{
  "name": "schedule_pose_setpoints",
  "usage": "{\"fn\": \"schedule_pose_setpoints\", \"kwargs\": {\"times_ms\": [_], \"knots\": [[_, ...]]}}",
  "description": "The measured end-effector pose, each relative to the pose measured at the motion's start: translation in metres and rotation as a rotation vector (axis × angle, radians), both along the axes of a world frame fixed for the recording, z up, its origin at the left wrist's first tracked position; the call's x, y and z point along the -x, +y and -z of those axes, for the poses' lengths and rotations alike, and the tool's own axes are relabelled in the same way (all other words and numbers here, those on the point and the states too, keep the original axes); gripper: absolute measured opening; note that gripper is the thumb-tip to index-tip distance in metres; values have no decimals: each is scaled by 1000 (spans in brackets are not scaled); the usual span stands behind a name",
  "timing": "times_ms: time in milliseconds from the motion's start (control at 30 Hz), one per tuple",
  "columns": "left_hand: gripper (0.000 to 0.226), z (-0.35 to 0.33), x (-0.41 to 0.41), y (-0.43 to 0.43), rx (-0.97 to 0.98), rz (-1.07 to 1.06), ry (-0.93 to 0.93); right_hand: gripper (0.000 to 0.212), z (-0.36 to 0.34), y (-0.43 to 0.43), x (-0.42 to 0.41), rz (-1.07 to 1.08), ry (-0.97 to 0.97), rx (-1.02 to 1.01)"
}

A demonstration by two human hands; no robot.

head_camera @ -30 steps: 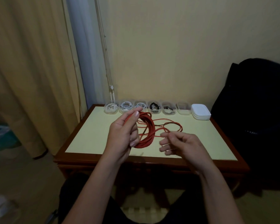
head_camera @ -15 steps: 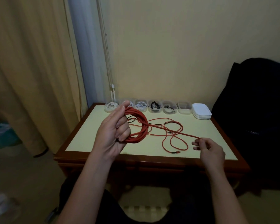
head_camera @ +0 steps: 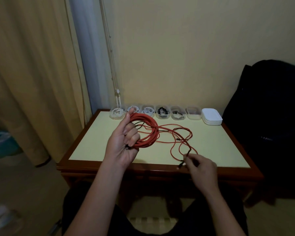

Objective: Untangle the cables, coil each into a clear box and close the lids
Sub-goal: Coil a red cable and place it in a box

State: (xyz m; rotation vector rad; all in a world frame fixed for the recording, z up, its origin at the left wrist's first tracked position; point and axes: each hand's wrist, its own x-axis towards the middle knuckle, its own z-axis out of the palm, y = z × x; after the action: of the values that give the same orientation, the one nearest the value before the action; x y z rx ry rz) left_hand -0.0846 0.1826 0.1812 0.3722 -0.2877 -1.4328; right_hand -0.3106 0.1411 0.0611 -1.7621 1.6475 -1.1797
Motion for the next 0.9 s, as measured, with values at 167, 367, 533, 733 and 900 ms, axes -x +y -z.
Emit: {"fn": "schedule_pose_setpoints", "kwargs": {"times_ms": [167,367,533,733,900], "knots": [[20,2,6,-3,-50,-37,24,12,-34,21,-39,-107,-974,-345],[19,1,12,-6,-56,-26,38,13,-70,37,-71,-165,-1507,-458],[21,4,13,-6,-52,13,55,19,-80,47,-84,-321,-1498,-557],[20,8,12,-7,-60,14,55,27,-83,53,-87,-570,-1549,-677],[27,17,22,-9,-108,-87,-155,21,-85,56,-90,-672,-1570,-667]]}}
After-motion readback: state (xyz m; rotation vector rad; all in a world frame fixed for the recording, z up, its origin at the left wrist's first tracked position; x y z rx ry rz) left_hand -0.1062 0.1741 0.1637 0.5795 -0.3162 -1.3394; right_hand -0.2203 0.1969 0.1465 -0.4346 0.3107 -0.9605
